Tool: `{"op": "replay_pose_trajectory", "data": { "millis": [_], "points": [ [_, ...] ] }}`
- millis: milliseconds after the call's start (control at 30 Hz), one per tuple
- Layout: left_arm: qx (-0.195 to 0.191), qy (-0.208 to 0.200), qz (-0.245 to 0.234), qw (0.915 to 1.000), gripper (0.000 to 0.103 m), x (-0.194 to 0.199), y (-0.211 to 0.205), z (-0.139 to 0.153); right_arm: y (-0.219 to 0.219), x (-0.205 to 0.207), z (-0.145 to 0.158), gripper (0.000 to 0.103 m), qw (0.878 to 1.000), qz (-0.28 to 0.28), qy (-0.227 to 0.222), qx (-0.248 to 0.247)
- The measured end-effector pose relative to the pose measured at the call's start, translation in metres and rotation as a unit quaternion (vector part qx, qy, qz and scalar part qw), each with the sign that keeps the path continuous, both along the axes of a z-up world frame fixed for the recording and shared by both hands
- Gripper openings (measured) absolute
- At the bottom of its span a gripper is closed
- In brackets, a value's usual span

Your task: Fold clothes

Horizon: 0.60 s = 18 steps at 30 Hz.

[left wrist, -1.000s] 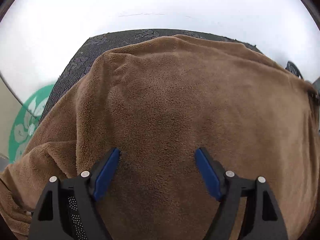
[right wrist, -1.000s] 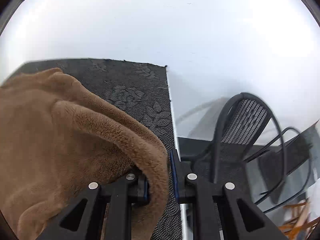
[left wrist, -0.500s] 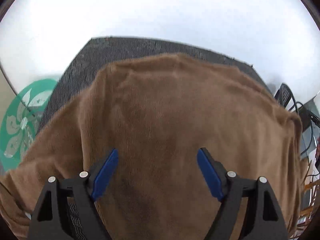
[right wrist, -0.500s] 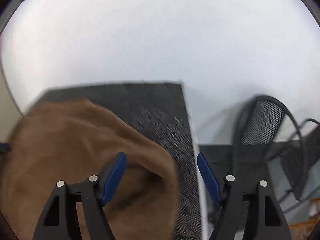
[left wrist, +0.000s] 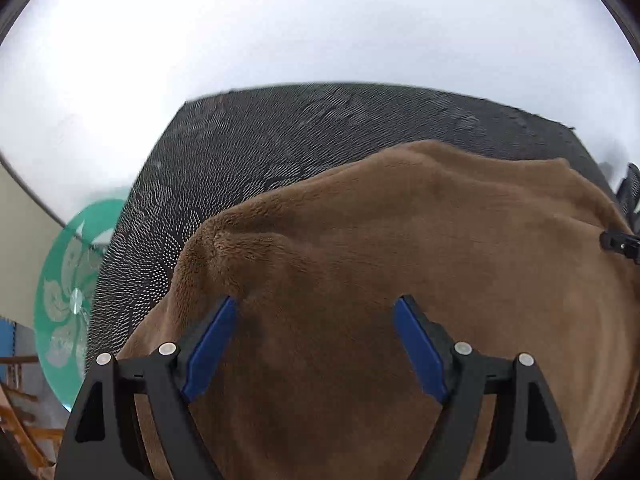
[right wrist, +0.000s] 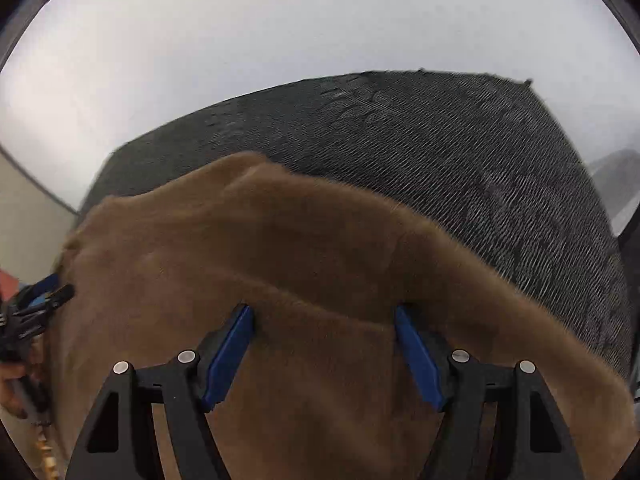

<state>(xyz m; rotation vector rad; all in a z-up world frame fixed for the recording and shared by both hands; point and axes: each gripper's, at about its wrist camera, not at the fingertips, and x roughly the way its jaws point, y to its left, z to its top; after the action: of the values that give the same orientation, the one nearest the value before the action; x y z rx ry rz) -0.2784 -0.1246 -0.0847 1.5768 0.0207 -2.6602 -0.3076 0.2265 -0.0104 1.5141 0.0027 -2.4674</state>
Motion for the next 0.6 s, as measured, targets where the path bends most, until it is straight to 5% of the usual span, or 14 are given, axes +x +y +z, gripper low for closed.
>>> {"op": "replay_pose_trajectory", "data": {
  "millis": [200,467,600],
  "points": [
    [0.005,0.026,0.015,0.9995,0.1,-0.018,-0.011,-0.013,-0.016,-0.023,-0.007,0.077,0.995,0.009,0.051,0.09],
    [0.001,0.007,0.031,0.9995,0.103,-0.016,-0.013,-0.007,-0.013,-0.02,-0.001,0.081,0.994,0.018,0.054,0.091],
    [0.056,0.009,0.009,0.9983,0.103,0.021,-0.005,0.015,-0.01,0.033,0.042,0.083,0.995,0.064,0.073,0.033]
  ]
}}
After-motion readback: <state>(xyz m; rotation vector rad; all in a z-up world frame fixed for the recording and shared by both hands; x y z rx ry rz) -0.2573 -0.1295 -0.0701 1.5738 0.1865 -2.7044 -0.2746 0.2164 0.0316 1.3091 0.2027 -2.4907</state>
